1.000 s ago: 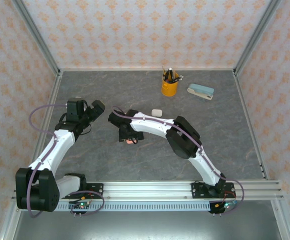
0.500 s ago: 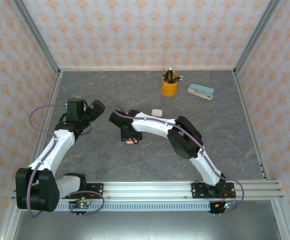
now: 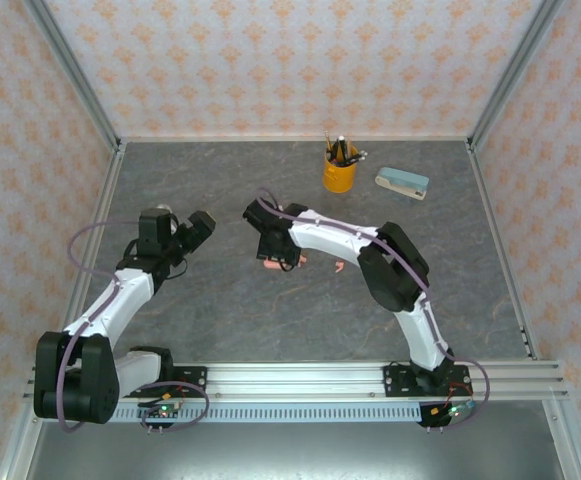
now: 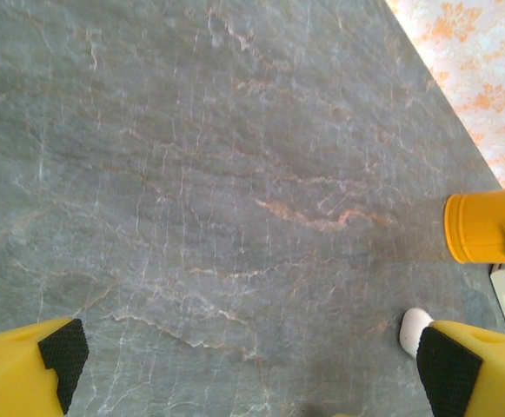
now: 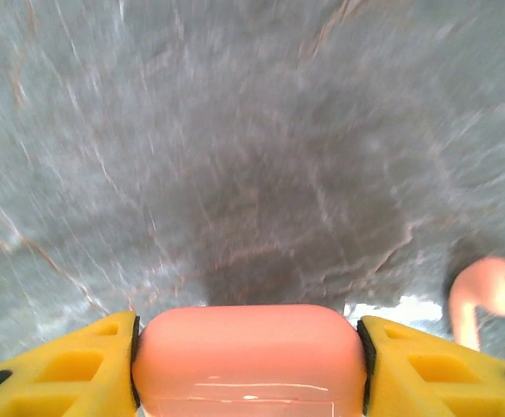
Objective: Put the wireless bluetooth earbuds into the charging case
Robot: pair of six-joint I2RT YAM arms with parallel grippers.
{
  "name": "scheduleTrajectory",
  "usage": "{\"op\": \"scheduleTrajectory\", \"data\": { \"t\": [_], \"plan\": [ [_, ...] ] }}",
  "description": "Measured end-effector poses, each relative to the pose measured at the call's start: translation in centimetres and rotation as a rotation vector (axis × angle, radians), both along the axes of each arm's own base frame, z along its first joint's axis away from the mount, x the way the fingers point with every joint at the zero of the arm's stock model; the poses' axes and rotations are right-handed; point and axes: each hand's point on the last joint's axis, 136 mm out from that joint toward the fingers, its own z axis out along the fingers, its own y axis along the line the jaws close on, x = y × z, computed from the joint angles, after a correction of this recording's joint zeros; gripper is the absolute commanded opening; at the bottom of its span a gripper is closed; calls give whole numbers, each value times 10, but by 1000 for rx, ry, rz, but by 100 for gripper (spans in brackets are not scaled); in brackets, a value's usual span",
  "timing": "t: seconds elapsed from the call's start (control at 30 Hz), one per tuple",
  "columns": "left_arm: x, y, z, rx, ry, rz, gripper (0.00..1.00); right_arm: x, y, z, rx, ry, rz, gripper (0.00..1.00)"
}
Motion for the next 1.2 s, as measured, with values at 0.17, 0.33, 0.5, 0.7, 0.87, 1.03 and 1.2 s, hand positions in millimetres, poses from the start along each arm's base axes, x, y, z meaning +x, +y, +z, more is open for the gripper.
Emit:
{"op": "scheduleTrajectory", "data": {
  "t": [0.17,0.33,0.5,0.7,0.87,1.03,1.2],
  "plan": [
    [-8,-21,-17,-48,-23,-61,100,23,-7,11,59,-25,-79,49],
    [-18,-50,-26,-84,-70,-146,100,40,-9,21,101,-40,-134,49],
    [-22,-63,-28,-96,-107,-186,100,55,-2,38,149,-73,-153,55],
    [-21,-51,-18,-58,-142,-128,100,69,16,49,160,-111,-71,71],
    [-19,-33,-3,-5,-154,-44,100,70,15,32,87,-111,29,73],
    [-20,-12,-1,15,-133,45,100,75,21,11,48,-99,111,73],
    [-20,-8,-2,21,-104,64,100,86,37,-1,47,-110,185,72]
  ]
}}
